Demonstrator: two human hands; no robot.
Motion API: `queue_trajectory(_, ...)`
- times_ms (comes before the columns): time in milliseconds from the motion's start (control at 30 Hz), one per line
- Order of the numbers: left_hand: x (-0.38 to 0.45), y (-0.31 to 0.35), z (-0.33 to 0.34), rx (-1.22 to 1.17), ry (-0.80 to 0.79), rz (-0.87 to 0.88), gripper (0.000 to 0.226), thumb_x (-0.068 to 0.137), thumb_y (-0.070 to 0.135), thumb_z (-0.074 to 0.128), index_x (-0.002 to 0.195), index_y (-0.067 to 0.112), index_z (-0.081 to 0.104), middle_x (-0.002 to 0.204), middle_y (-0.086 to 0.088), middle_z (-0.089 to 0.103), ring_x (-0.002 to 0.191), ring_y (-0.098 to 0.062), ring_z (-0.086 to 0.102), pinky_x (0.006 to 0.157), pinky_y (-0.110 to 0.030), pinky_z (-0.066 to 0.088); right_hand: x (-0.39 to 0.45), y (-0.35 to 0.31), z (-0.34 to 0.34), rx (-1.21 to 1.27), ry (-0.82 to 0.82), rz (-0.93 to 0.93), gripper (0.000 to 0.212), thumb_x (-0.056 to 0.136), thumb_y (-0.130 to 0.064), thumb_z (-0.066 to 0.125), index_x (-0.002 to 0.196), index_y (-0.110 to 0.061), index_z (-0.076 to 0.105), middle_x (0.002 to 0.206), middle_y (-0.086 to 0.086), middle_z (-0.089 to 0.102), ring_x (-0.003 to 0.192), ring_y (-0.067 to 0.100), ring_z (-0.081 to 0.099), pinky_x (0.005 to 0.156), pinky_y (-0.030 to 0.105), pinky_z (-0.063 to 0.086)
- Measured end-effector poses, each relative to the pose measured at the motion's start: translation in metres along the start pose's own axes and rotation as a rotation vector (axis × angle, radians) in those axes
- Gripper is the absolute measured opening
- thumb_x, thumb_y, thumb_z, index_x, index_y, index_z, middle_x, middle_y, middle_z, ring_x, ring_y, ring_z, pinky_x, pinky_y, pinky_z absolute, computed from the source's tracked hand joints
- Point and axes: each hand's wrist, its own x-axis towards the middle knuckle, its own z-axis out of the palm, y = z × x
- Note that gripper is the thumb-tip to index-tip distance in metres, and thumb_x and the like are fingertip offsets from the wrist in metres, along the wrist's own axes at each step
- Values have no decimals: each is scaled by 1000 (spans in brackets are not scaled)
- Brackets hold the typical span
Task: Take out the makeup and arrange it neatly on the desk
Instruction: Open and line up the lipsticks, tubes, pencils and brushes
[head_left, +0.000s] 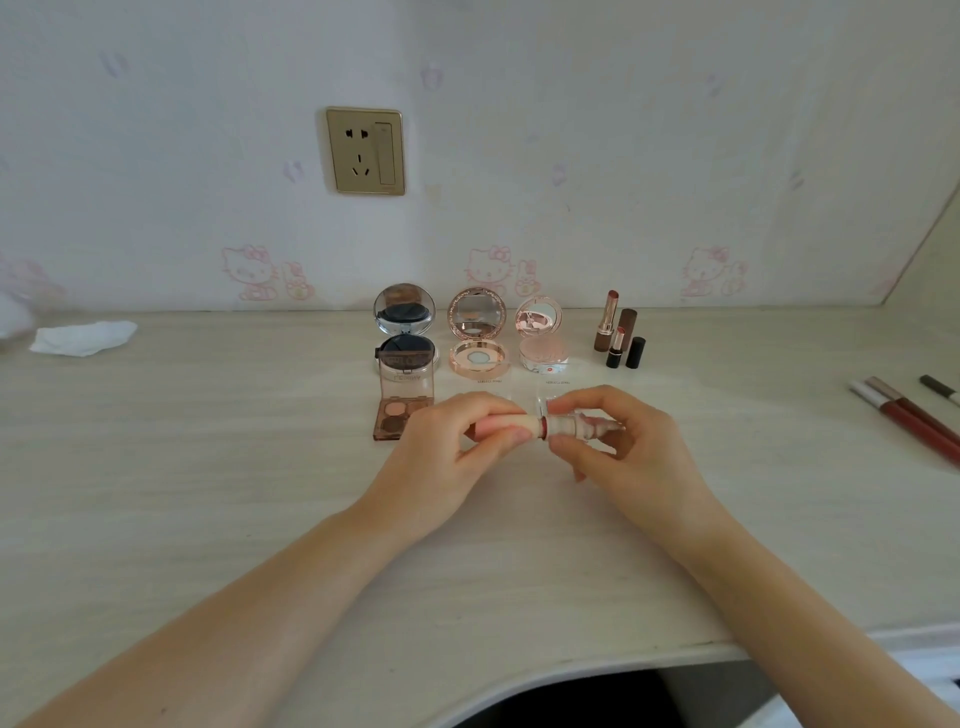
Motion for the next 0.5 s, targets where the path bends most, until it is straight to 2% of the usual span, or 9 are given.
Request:
queue_trajectory(100, 0, -1, -1, -9, 17, 0, 16, 86, 23, 70, 102, 20, 72, 93, 18, 70, 92, 2, 63, 80, -4, 38, 1, -2, 1, 171, 26, 100, 24, 86, -16, 68, 109, -19, 62, 101, 1, 65, 70, 18, 68, 55, 29, 55)
queue_trajectory(200, 0, -1, -1, -17, 9, 6, 17, 87, 22, 69, 104, 19, 71, 96, 18, 69, 95, 1, 63, 82, -8, 41, 3, 1, 2, 196, 3, 184, 14, 92, -19, 60, 99, -8, 64, 81, 14, 67, 59, 22, 65, 47, 32, 51)
queue_trajectory(267, 0, -1, -1, -47, -7, -19, 15, 89, 22, 67, 103, 18, 71, 93, 17, 70, 93, -1, 64, 81, -11, 44, 2, 3, 2, 168, -28, 141, 7, 91, -11, 61, 93, -6, 65, 70, 13, 66, 55, 20, 61, 47, 29, 50)
queue_trajectory(300, 0, -2, -2, -64, -15, -39, 14, 89, 22, 66, 102, 18, 71, 90, 18, 70, 90, -1, 64, 79, -11, 44, 2, 3, 2, 149, -30, 104, 6, 89, -7, 62, 94, -7, 65, 71, 11, 66, 57, 20, 62, 50, 29, 52)
queue_trajectory(400, 1, -3, -2, -74, -21, -54, 14, 90, 22, 66, 101, 18, 72, 86, 18, 70, 85, -2, 64, 74, -9, 42, 1, 2, 0, 88, -42, 24, 23, 83, 3, 67, 96, -15, 63, 86, 11, 66, 68, 23, 66, 61, 28, 56)
queue_trajectory(500, 1, -1, -1, -53, -11, -21, 16, 88, 23, 67, 103, 17, 72, 92, 17, 71, 90, -1, 64, 77, -7, 42, 1, 0, 1, 142, -35, 70, 23, 84, -7, 69, 103, -17, 62, 95, 7, 66, 75, 23, 68, 63, 32, 58)
